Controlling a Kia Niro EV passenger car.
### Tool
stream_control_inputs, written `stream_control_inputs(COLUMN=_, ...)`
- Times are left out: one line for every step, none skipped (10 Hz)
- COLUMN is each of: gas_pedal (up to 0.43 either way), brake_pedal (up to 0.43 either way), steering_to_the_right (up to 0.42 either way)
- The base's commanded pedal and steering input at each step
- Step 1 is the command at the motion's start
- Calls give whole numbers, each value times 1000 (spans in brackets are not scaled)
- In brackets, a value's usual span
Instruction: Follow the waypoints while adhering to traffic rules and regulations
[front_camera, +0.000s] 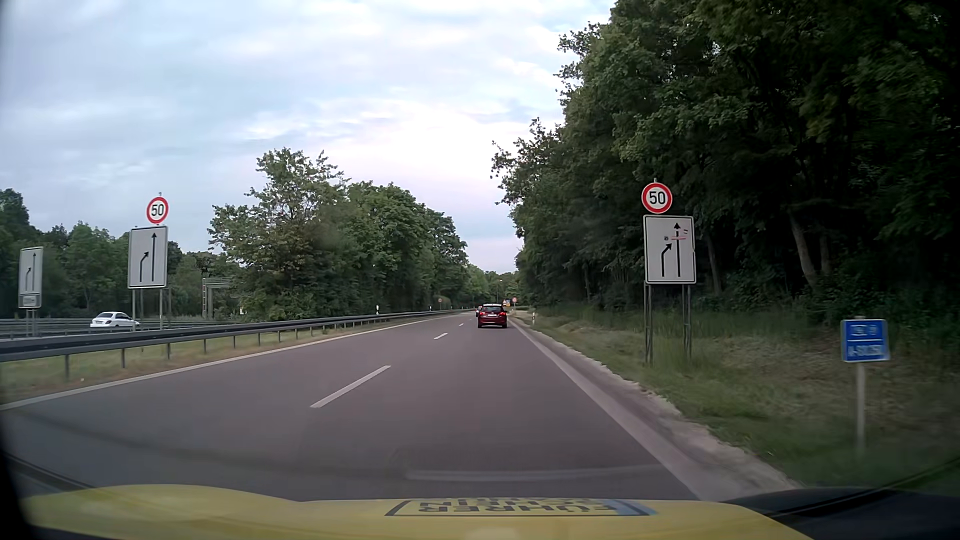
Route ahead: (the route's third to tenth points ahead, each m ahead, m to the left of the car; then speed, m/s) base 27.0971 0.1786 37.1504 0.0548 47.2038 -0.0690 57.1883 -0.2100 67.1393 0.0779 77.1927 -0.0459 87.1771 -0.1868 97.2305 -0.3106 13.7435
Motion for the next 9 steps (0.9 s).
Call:
stream_control_inputs(gas_pedal=0, brake_pedal=0, steering_to_the_right=-2)
stream_control_inputs(gas_pedal=0, brake_pedal=0, steering_to_the_right=-2)
stream_control_inputs(gas_pedal=0, brake_pedal=0, steering_to_the_right=-2)
stream_control_inputs(gas_pedal=39, brake_pedal=0, steering_to_the_right=-1)
stream_control_inputs(gas_pedal=67, brake_pedal=0, steering_to_the_right=-1)
stream_control_inputs(gas_pedal=67, brake_pedal=0, steering_to_the_right=-1)
stream_control_inputs(gas_pedal=67, brake_pedal=0, steering_to_the_right=-1)
stream_control_inputs(gas_pedal=67, brake_pedal=0, steering_to_the_right=-1)
stream_control_inputs(gas_pedal=59, brake_pedal=0, steering_to_the_right=-1)
